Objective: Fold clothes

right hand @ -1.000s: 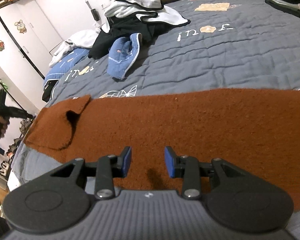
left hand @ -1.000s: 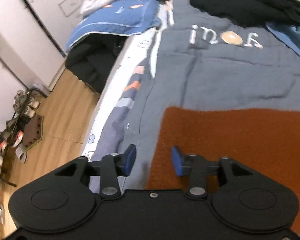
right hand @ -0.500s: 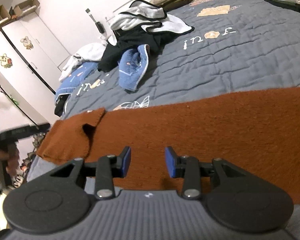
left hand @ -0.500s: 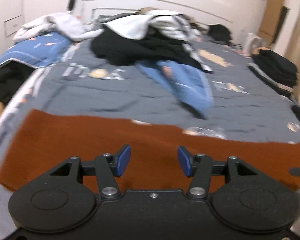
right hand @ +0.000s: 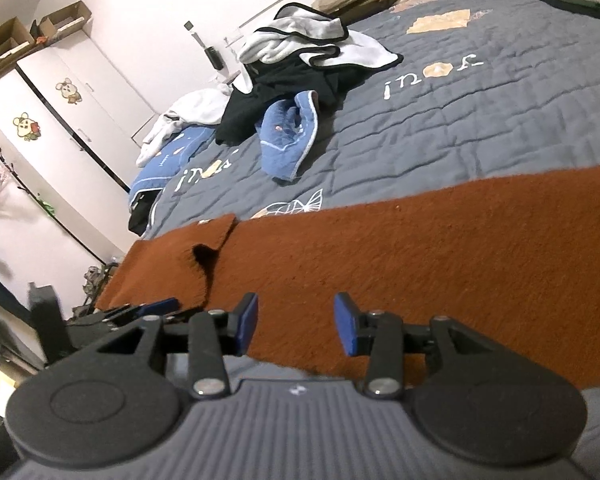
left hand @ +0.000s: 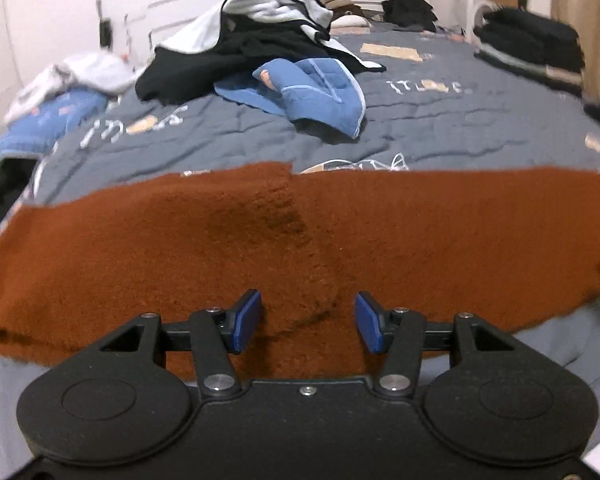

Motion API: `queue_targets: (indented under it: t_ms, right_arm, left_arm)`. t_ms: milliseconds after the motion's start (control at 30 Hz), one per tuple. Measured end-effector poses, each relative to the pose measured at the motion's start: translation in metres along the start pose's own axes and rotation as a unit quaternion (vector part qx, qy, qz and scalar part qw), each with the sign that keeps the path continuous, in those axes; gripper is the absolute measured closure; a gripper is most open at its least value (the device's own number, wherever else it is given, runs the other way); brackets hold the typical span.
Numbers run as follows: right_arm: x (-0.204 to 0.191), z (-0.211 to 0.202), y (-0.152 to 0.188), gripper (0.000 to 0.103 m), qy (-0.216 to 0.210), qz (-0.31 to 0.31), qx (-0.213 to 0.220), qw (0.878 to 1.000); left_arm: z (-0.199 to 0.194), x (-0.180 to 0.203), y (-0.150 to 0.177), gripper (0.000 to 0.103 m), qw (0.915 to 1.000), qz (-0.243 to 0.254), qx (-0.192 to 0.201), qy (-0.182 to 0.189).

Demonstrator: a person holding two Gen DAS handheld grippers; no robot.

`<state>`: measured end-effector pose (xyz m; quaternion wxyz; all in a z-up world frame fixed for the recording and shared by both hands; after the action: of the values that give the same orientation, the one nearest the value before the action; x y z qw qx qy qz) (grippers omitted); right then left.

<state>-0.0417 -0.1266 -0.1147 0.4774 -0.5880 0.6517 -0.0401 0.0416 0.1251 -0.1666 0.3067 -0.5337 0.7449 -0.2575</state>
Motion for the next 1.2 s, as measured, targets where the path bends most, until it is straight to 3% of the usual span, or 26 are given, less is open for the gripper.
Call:
queue_targets:
  t_ms: [100,233,400,533,733,867,900,1000,1200]
  right_arm:
    - [-0.001,0.002,0.001,0.061,0.004,-0.006,-0.002,1.000]
    - [-0.001,0.005,0.003,0.061,0.007,-0.005,-0.006,1.000]
    - [0.001,0.006,0.004,0.060,0.009,-0.005,-0.007,1.000]
    - [0.000,0.007,0.005,0.060,0.008,-0.006,-0.009,1.000]
    - [-0.002,0.009,0.007,0.060,0.011,-0.011,-0.012,1.000]
    - [-0.005,0.011,0.007,0.060,0.007,-0.014,-0.012,1.000]
    - [-0.007,0.011,0.007,0.060,0.006,-0.015,-0.011,1.000]
    - [-0.011,0.014,0.008,0.060,0.005,-0.014,-0.012,1.000]
    - [-0.017,0.017,0.012,0.059,-0.001,-0.023,-0.016,1.000]
  left_arm:
    - [0.007,0.008,0.003,0.053,0.9983,0.054,0.011,-0.021]
    - [0.005,0.010,0.001,0.088,0.9981,0.055,0.022,-0.017]
    - [-0.006,0.002,-0.007,0.094,0.9995,0.019,0.019,0.015]
    - [-0.032,0.010,-0.010,0.101,0.9966,0.023,0.010,0.079]
    - [-0.034,0.033,0.007,0.101,0.9913,0.074,-0.014,0.108]
    - [-0.027,0.031,0.008,0.099,0.9941,0.091,0.009,0.059]
    - [-0.026,0.031,0.008,0.094,0.9938,0.098,0.012,0.051]
    - [-0.023,0.029,0.008,0.063,0.9922,0.120,0.021,0.027]
    - [-0.015,0.025,0.006,0.062,0.9867,0.157,0.037,-0.020]
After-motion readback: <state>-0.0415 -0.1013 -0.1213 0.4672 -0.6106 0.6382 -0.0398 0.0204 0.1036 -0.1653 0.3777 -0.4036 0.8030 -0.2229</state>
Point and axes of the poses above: each gripper's, at about its wrist camera, not at the fingertips, and z roughly the way its jaws point, x to its right, y to its underside, the point moved 10 cm from there along z, roughly the way its jaws point, and after that the axes turned 3 degrees about -y, right-handed, at the moved point
